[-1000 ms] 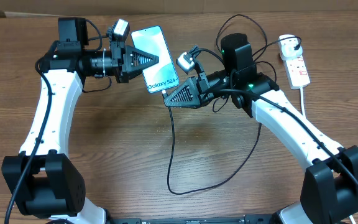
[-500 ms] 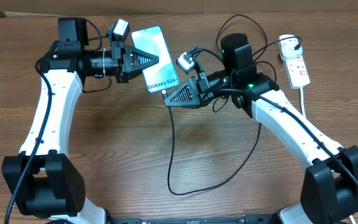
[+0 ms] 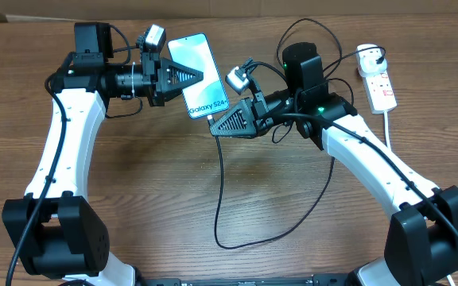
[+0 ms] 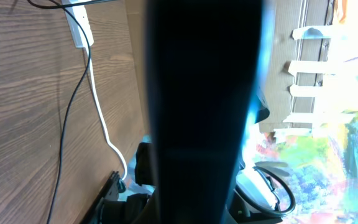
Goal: Plug charger to phone and switch on socket
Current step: 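Hold the plug against the phone port with both grippers still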
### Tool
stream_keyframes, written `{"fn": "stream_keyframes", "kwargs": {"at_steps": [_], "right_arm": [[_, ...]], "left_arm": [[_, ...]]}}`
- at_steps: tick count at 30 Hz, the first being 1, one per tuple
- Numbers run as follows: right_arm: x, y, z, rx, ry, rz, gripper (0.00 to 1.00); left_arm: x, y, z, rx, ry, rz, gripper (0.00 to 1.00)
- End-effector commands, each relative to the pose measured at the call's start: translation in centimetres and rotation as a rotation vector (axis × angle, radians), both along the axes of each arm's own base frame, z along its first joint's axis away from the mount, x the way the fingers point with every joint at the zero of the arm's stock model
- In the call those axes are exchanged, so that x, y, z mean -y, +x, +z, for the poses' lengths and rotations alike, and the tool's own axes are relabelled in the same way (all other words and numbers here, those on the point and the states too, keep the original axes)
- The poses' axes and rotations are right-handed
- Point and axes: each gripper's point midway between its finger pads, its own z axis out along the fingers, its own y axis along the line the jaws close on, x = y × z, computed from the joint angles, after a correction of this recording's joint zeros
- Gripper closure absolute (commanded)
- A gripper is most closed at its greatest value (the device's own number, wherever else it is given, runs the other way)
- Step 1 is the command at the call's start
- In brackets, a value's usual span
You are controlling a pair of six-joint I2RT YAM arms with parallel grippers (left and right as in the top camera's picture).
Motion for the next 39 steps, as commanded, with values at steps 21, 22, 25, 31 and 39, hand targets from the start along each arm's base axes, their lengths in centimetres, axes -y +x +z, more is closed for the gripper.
{"fn": "stream_keyframes", "kwargs": {"at_steps": [21, 22, 25, 31, 39], "right_arm": [[0.51, 0.46, 0.82, 0.020, 0.013, -0.011, 0.96], [0.58, 0.52, 0.82, 0.021, 0.013, -0.013, 0.96], [0.63, 0.59, 0.83, 0.023, 0.014, -0.015, 0.96], [0.63, 0.59, 0.80, 0.022, 0.013, -0.015, 0.96], [0.57, 0.75, 0.59, 0.020, 0.009, -0.020, 0.96]], "left_arm": [[0.09, -0.70, 1.22, 0.007, -0.044, -0.031, 0.96], [0.09, -0.70, 1.22, 0.007, -0.044, -0.031, 0.96], [0.09, -0.70, 1.22, 0.007, -0.044, -0.031, 0.96], [0.09, -0.74, 1.27, 0.007, -0.047, -0.033, 0.96], [0.11, -1.00, 1.63, 0.007, -0.068, -0.048, 0.96]]}}
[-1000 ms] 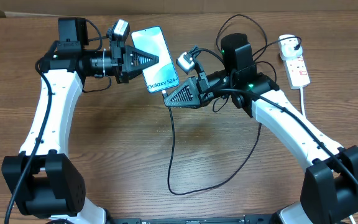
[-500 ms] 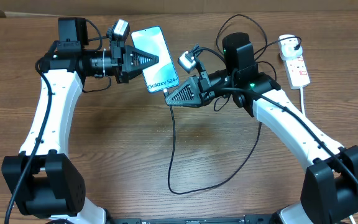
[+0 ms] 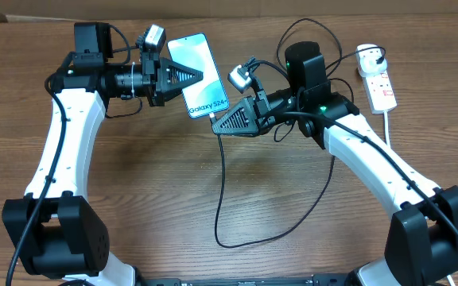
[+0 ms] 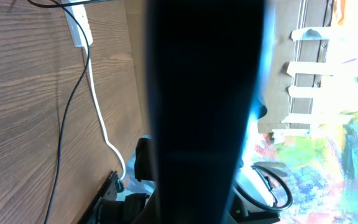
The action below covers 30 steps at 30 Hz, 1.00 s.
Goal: Plug charger to phone and switch on socket
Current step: 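Hold the plug against the phone port with both grippers still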
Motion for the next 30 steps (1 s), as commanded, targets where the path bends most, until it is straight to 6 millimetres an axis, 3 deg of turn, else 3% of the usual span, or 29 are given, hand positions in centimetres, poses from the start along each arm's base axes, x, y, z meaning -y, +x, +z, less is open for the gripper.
{"fn": "stream_keyframes", "kwargs": {"at_steps": [1, 30], "right_arm": [[0.18, 0.41, 0.55, 0.020, 0.007, -0.010, 0.96], [0.05, 0.83, 0.32, 0.021, -0.007, -0.036, 0.96]], "left_arm": [[0.11, -0.97, 1.57, 0.014, -0.065, -0.046, 0.96], [0.12, -0.97, 1.57, 0.011, -0.065, -0.046, 0.96]]}}
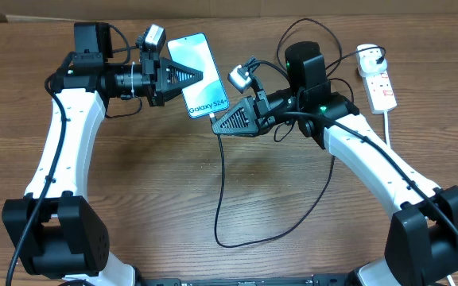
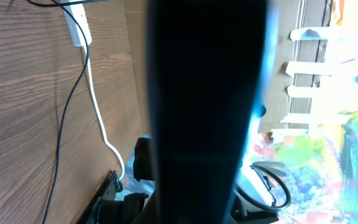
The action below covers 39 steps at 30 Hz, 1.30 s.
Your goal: Plug charger to phone and switch on socket
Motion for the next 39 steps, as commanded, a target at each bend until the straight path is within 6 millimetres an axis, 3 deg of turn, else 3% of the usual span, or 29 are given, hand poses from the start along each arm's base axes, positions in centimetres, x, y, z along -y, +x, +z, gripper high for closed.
{"fn": "stream_keyframes", "kwargs": {"at_steps": [1, 39], "right_arm": [[0.06, 0.79, 0.34, 0.020, -0.006, -0.034, 0.96], [-0.40, 0.12, 0.53, 0.009, -0.002, -0.006, 0.96]], "left_arm": [[0.11, -0.94, 1.51, 0.013, -0.061, -0.044, 0.96], [0.14, -0.94, 1.49, 0.013, -0.060, -0.044, 0.96]]}}
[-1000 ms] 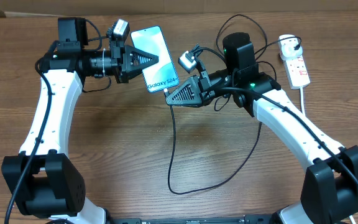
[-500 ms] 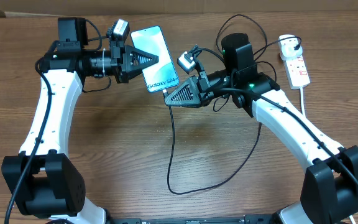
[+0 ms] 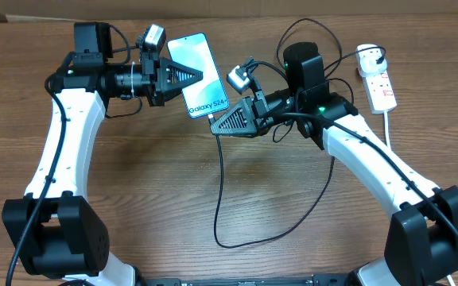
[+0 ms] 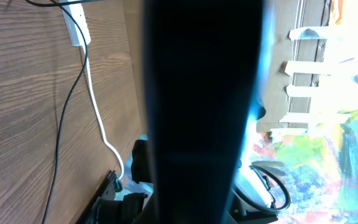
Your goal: Plug charger to phone and switch on socket
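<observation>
The phone [image 3: 198, 75], its lit screen reading Galaxy S24, is held off the table with my left gripper [image 3: 188, 77] shut on its left edge. In the left wrist view the phone [image 4: 204, 106] fills the middle as a dark slab. My right gripper [image 3: 221, 122] sits at the phone's lower end, shut on the charger plug, whose black cable [image 3: 219, 191] hangs down to the table. Whether the plug is seated in the port is hidden by the fingers. The white socket strip [image 3: 378, 79] lies at the far right with a plug in it.
The black cable loops across the wooden table [image 3: 149, 199] below the phone and back up to the right arm. A white lead [image 3: 389, 127] runs from the socket strip toward the table's front. More black cable curls behind the right arm's base.
At each earlier moment my left gripper held the phone up and my right gripper held the plug at its lower end. The right gripper shifted only slightly at the phone's bottom, and the hold is the same now.
</observation>
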### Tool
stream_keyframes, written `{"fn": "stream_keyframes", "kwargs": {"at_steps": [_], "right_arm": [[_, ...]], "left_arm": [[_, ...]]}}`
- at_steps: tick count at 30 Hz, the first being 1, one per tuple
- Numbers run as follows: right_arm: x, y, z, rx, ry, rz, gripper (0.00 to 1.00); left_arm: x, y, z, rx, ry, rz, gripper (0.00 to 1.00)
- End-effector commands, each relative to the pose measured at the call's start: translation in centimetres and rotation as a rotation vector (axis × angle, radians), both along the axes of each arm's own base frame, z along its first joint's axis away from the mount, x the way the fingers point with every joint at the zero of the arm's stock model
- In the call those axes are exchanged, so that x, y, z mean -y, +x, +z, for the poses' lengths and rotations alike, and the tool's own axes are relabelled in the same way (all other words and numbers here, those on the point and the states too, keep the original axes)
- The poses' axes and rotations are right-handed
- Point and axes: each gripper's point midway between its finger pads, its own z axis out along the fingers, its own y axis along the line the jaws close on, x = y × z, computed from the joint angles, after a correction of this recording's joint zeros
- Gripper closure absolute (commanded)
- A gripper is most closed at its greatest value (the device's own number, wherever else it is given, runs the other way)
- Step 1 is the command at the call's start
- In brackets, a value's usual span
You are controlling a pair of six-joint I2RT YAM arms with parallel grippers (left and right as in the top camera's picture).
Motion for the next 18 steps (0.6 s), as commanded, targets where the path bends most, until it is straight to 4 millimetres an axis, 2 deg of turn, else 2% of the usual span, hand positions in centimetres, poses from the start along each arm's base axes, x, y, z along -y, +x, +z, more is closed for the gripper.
{"fn": "stream_keyframes", "kwargs": {"at_steps": [1, 18], "right_arm": [[-0.14, 0.20, 0.57, 0.027, 0.008, -0.005, 0.96], [0.03, -0.29, 0.83, 0.024, 0.024, 0.025, 0.96]], "left_arm": [[0.13, -0.91, 1.44, 0.012, -0.058, -0.042, 0.96], [0.11, -0.76, 1.30, 0.017, -0.048, -0.035, 0.96]]}}
